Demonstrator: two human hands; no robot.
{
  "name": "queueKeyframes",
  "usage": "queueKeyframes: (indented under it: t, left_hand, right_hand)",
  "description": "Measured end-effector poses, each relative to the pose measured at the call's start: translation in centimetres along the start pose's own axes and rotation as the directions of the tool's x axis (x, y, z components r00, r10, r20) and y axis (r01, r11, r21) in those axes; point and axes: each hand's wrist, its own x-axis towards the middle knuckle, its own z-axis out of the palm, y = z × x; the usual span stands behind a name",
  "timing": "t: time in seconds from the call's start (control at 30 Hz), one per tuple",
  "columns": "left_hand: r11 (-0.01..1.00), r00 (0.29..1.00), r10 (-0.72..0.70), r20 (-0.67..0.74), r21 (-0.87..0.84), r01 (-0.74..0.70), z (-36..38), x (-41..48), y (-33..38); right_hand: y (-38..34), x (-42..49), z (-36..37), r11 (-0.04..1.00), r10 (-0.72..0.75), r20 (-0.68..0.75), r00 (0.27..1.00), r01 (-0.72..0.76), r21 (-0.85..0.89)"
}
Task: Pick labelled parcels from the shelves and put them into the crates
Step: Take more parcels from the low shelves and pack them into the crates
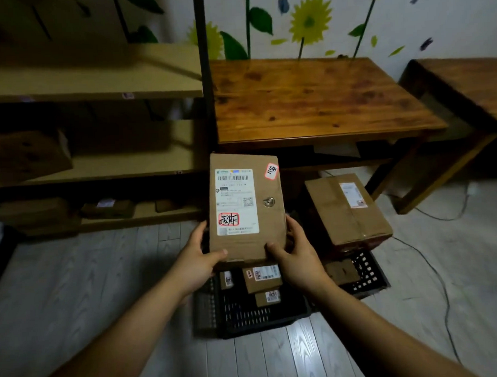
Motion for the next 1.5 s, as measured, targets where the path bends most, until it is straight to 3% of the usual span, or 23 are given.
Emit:
queueKeyframes:
  t: [0.23,0.4,0.5,0.67,0.87,1.13,1.23,1.33,1.5]
  left_hand:
    - [0.985,0.995,0.061,-0.075,0.163,-0.048,6.1,12.5,-11.4]
    - [0.980,0.999,0.049,0.010,0.190,-0.050,11.0,22.4,-24.0]
    - [0.963,0.989,0.113,0.091,0.236,-0.132,12.9,27.9,-29.5]
    - [0.900,0.974,0.224,0.039,0.375,-0.222,14.5,35.3,-35.8]
    - [0.798,0.938,0.347,-0.008,0.528,-0.291,15.4,39.0,-36.6]
    - [0.670,0.927,0.368,0.071,0.671,-0.317,16.0,39.8,-34.5]
    - [0.590,0.928,0.354,0.119,0.741,-0.321,15.8,40.4,-34.4]
    - [0.573,0.945,0.291,0.147,0.765,-0.295,15.6,41.0,-34.2]
    - [0.543,0.981,0.141,0.134,0.818,-0.190,13.0,38.8,-30.2]
  right_hand:
    - [14.6,11.4,1.9,0.989,-0.035,0.078,0.996,0.045,-0.142]
    - [29.7,18.6,4.4,0.961,0.043,0.032,0.999,-0.033,-0.276]
    - [36.6,22.9,5.4,0.940,0.027,-0.024,0.999,-0.033,-0.339]
    - [43.4,28.6,7.0,0.881,-0.055,0.002,0.998,0.050,-0.471]
    - [45.6,32.0,7.9,0.672,-0.197,0.014,0.980,0.146,-0.726]
    - [45.3,33.2,5.2,0.510,-0.258,0.068,0.964,0.195,-0.838]
    - [46.0,33.7,5.0,0.468,-0.229,0.078,0.970,0.180,-0.865]
    - [46.3,34.0,5.0,0.466,-0.188,0.077,0.979,0.158,-0.871]
    - [41.7,32.6,4.1,0.432,-0.004,0.115,0.993,0.105,-0.896]
